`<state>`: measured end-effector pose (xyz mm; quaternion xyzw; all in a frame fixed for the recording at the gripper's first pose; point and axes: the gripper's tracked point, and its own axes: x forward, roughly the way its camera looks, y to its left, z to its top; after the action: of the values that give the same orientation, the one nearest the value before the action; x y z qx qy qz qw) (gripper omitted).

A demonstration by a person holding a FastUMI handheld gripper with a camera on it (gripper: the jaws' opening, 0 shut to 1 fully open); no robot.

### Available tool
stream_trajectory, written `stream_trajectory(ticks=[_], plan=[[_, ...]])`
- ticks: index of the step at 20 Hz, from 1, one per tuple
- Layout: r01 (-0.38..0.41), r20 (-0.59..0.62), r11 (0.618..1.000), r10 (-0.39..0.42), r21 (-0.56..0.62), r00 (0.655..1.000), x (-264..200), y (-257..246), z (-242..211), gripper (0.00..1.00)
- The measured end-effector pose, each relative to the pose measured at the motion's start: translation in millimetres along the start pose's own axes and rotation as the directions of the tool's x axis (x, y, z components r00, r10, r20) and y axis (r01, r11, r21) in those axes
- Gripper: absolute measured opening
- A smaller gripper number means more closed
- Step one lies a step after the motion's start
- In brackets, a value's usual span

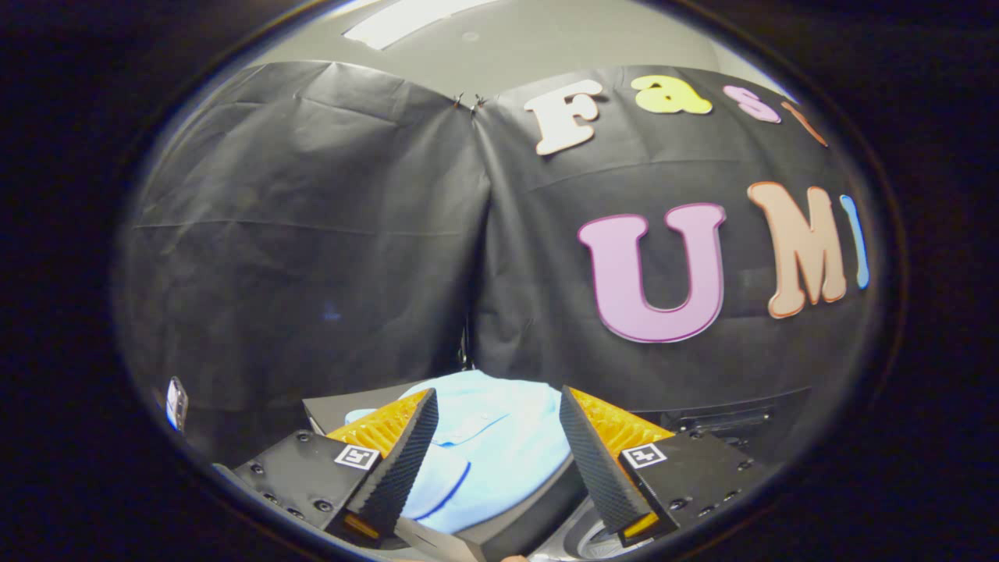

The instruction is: Put the clothes into the washing machine and then close the washing machine lid.

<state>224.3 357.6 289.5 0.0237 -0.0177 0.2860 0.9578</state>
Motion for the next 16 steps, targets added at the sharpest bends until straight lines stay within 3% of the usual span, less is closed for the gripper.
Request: stream_trajectory(ticks=[4,8,16], plan=[[-0.054,-0.086,0.999,0.054,-0.004,0.995,34.0,22.8,-20.4,0.97],[-0.058,-0.226,0.998,0.048,-0.037,0.973,40.4,32.7,-55.3,0.97],[-0.036,-0.356,0.999,0.021,-0.036,0.934,37.9,29.9,-91.9,0.97]])
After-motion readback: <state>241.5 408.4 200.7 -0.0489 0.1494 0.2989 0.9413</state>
